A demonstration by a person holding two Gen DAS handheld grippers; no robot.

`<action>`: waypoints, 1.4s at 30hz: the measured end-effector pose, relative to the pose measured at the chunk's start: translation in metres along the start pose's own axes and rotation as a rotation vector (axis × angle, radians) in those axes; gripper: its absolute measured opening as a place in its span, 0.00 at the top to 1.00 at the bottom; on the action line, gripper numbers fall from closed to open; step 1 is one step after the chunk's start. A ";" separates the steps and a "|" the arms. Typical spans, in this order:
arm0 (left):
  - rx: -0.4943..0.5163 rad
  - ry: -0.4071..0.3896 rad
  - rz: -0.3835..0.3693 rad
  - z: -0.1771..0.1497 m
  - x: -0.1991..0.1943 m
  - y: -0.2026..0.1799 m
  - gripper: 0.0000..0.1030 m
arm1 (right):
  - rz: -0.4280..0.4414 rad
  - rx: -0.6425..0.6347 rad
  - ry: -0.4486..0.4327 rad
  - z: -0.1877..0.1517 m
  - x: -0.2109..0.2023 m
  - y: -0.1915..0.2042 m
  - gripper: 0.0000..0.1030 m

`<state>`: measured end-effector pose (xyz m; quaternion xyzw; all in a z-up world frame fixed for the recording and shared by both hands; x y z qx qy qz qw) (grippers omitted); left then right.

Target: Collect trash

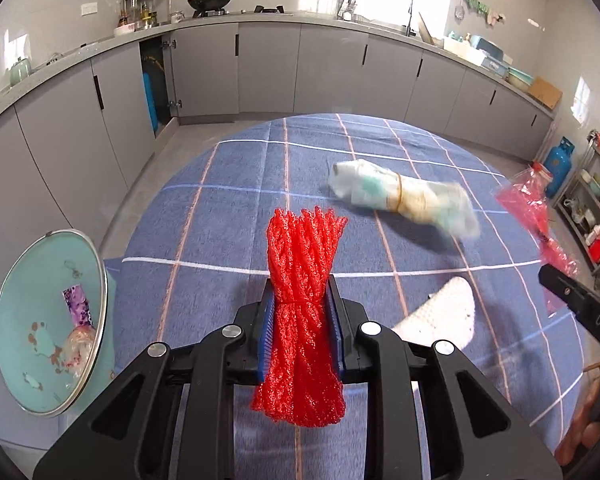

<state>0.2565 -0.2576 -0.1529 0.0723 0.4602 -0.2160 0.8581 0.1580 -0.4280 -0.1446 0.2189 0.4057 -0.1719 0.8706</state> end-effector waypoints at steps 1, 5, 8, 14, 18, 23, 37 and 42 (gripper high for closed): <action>0.001 -0.004 -0.001 -0.001 -0.003 0.000 0.77 | 0.002 0.007 0.003 -0.002 0.000 0.001 0.72; 0.004 -0.006 0.003 -0.002 -0.007 0.004 0.77 | 0.005 0.022 0.015 -0.011 0.000 0.003 0.72; 0.001 -0.002 0.003 -0.003 -0.008 0.007 0.77 | 0.003 0.028 0.010 -0.013 -0.002 0.006 0.72; 0.008 -0.002 -0.005 -0.002 -0.010 0.005 0.77 | -0.001 0.037 0.000 -0.016 -0.005 0.012 0.72; 0.011 -0.011 -0.017 -0.002 -0.013 0.006 0.77 | -0.005 0.033 0.000 -0.019 -0.005 0.015 0.72; 0.002 -0.027 -0.028 -0.004 -0.020 0.014 0.77 | 0.004 0.013 -0.006 -0.019 -0.009 0.026 0.72; -0.036 -0.045 0.000 -0.011 -0.034 0.047 0.78 | 0.073 -0.012 -0.006 -0.033 -0.017 0.066 0.72; -0.047 -0.037 0.016 -0.015 -0.035 0.057 0.78 | 0.092 -0.031 -0.004 -0.037 -0.016 0.081 0.72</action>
Point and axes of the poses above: each gripper's, at about its wrist camera, not at the fingertips, and x roughly the way its jaws point, y to its left, z to its top, the point moved 9 cm from there along x, roughly the way its jaws point, and after that the axes turned 8 degrees about y, right-handed, at the moved point
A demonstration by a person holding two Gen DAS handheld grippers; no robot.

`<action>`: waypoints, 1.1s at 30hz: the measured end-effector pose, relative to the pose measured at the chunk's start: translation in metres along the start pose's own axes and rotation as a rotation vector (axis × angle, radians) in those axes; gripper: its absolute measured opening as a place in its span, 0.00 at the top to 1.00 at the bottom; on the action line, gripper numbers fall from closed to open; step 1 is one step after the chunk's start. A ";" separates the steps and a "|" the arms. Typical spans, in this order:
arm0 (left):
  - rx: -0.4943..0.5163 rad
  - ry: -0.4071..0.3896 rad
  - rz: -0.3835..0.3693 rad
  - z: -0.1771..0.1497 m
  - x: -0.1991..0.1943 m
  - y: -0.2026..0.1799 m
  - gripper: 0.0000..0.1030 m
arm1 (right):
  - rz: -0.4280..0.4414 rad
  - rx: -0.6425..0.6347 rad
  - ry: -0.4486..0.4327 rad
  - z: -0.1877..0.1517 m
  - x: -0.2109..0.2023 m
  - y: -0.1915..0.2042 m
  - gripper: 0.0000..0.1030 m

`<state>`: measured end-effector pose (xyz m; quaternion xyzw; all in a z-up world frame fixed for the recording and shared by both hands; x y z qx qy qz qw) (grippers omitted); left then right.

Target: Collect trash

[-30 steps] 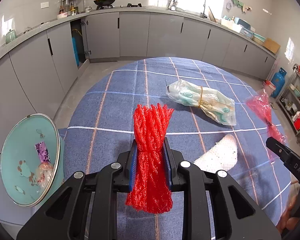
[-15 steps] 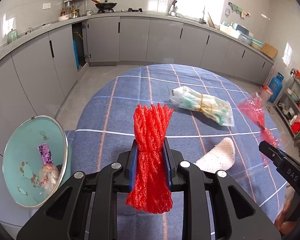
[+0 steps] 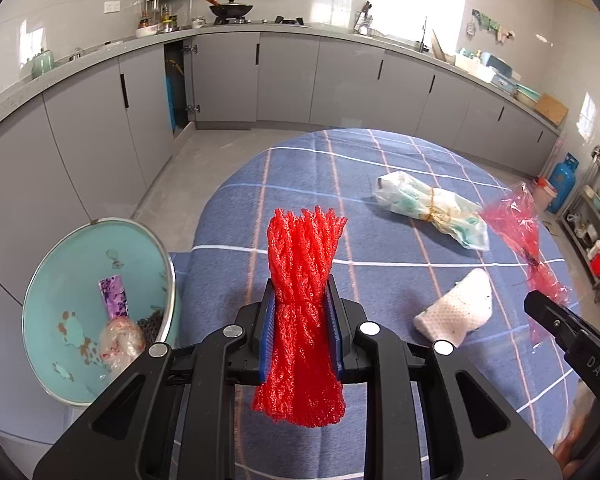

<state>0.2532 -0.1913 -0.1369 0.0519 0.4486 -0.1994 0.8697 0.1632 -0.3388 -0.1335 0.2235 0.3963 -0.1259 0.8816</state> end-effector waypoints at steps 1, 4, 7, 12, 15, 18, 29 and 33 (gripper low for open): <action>-0.001 -0.001 0.003 0.000 -0.001 0.002 0.78 | 0.003 -0.003 0.000 -0.001 0.000 0.003 0.72; 0.003 -0.015 0.016 -0.002 -0.005 0.008 0.78 | 0.014 -0.014 0.005 -0.004 0.002 0.012 0.72; -0.003 -0.019 0.016 -0.003 -0.008 0.012 0.78 | 0.021 -0.027 0.009 -0.006 0.003 0.019 0.72; -0.030 -0.027 0.016 -0.005 -0.015 0.025 0.78 | 0.034 -0.044 0.010 -0.009 0.003 0.034 0.72; -0.038 -0.033 0.027 -0.008 -0.020 0.036 0.78 | 0.040 -0.057 0.009 -0.011 0.003 0.045 0.72; -0.054 -0.039 0.043 -0.011 -0.024 0.050 0.78 | 0.052 -0.073 0.013 -0.014 0.005 0.057 0.72; -0.109 -0.072 0.127 -0.020 -0.044 0.101 0.78 | 0.101 -0.164 0.022 -0.025 0.005 0.113 0.72; -0.139 -0.071 0.145 -0.025 -0.049 0.121 0.78 | 0.122 -0.192 0.029 -0.028 0.007 0.132 0.72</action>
Point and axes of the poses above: each gripper's, at about its wrist camera, not at the fingertips, and x roughly the way its jaws point, y to its left, z to its top, the point moved 9 cm from there along x, roughly the way its jaws point, and after that the axes turned 8 degrees about y, right-handed, at the moved point
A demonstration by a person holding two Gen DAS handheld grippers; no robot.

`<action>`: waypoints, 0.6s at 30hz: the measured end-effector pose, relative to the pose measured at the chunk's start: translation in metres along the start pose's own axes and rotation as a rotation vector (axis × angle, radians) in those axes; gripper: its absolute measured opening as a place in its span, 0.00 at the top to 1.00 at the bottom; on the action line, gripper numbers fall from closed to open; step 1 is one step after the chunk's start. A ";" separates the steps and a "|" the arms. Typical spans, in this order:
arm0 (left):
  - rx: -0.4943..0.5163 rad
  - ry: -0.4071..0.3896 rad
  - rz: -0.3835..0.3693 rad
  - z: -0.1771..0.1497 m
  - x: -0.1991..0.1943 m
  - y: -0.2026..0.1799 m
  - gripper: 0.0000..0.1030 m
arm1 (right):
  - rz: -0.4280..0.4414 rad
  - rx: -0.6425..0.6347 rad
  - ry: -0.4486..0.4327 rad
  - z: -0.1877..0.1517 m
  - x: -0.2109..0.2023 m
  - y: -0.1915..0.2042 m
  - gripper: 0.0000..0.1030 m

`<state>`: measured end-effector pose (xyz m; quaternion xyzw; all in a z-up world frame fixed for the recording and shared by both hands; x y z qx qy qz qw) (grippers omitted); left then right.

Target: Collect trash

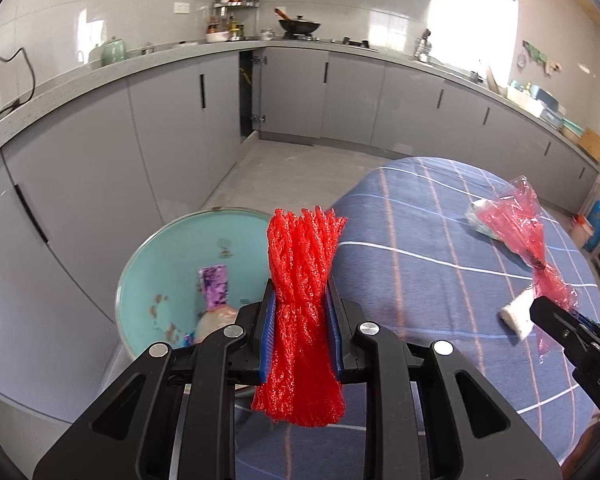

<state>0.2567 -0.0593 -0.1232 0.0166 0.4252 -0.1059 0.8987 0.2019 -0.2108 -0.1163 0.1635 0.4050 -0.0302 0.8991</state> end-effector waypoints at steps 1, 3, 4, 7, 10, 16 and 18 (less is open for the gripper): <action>-0.008 0.000 0.007 0.000 0.000 0.006 0.78 | 0.004 -0.006 0.001 0.000 0.001 0.004 0.72; -0.020 -0.002 0.021 0.000 0.000 0.015 0.78 | 0.016 -0.025 0.007 0.000 0.005 0.015 0.72; -0.027 -0.002 0.029 0.000 -0.001 0.020 0.78 | 0.023 -0.032 0.011 0.000 0.006 0.020 0.72; -0.045 -0.005 0.044 0.002 -0.001 0.033 0.78 | 0.038 -0.053 0.016 0.000 0.011 0.035 0.72; -0.062 -0.008 0.058 0.005 -0.001 0.046 0.78 | 0.056 -0.076 0.024 0.001 0.016 0.050 0.72; -0.100 -0.002 0.073 0.007 0.003 0.066 0.78 | 0.086 -0.120 0.039 0.004 0.028 0.083 0.72; -0.112 0.002 0.078 0.008 0.005 0.072 0.78 | 0.096 -0.136 0.044 0.005 0.032 0.093 0.72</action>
Point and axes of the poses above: each gripper's, at about its wrist camera, not at the fingertips, and x roughly the way its jaws point, y to its left, z to its top, the point moved 9 cm from there along x, roughly the way its jaws point, and after that the axes turned 8 degrees about y, right-handed, at the moved point
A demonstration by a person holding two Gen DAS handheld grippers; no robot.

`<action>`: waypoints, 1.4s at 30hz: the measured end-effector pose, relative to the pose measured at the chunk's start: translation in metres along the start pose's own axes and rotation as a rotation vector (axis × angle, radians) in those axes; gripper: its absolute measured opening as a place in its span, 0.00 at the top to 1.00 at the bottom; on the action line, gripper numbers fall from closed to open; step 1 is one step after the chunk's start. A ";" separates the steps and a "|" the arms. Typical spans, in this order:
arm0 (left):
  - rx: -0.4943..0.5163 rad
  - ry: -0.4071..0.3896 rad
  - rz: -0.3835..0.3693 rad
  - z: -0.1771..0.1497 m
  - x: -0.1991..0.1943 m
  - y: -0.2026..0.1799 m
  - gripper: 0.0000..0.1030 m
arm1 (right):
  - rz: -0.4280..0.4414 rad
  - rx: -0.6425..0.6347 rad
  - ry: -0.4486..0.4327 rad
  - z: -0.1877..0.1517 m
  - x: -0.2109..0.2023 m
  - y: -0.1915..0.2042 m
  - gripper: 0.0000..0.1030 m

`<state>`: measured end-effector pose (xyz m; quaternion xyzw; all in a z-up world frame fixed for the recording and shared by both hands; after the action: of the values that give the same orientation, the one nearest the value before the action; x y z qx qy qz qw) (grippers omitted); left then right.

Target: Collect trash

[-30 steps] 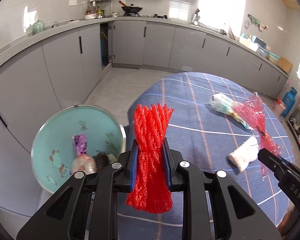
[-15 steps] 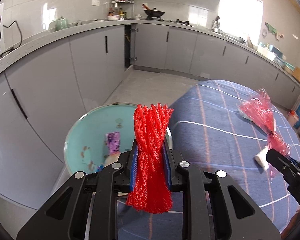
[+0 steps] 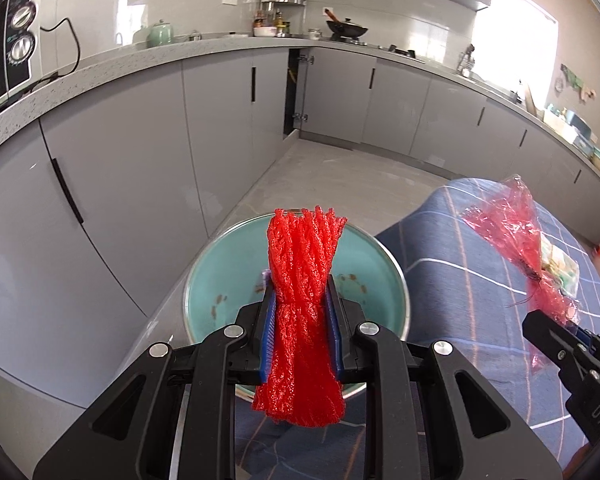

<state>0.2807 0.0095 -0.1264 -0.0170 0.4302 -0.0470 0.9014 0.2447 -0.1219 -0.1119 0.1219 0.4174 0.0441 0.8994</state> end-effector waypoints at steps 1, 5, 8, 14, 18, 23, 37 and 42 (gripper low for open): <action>-0.005 0.003 0.005 0.001 0.002 0.004 0.78 | 0.004 -0.008 0.002 0.002 0.003 0.005 0.72; -0.020 0.015 0.015 0.002 0.007 0.012 0.78 | 0.021 -0.022 0.013 0.006 0.013 0.018 0.72; -0.023 0.024 0.019 0.003 0.013 0.016 0.78 | 0.027 -0.032 0.020 0.009 0.019 0.026 0.72; -0.035 0.049 0.018 0.003 0.027 0.026 0.78 | 0.039 -0.042 0.050 0.012 0.038 0.041 0.72; -0.052 0.069 0.020 0.002 0.038 0.034 0.78 | 0.037 -0.050 0.066 0.013 0.050 0.047 0.72; -0.057 0.099 0.022 -0.001 0.052 0.039 0.78 | 0.036 -0.047 0.091 0.014 0.066 0.050 0.71; -0.039 0.167 0.037 0.001 0.085 0.041 0.78 | 0.042 -0.042 0.169 0.015 0.115 0.057 0.68; -0.037 0.188 0.055 -0.001 0.096 0.044 0.78 | 0.039 -0.047 0.183 0.017 0.129 0.056 0.66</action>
<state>0.3429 0.0436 -0.2045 -0.0171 0.5138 -0.0157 0.8576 0.3418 -0.0474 -0.1825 0.1041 0.4943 0.0823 0.8591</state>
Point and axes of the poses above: each gripper's, at about its wrist camera, not at the fingertips, and x roughly the way its jaws point, y to its left, z to its top, the point moved 9 cm from there along x, roughly the way its jaws point, and after that the axes turned 8 degrees about y, right-handed, at the moved point
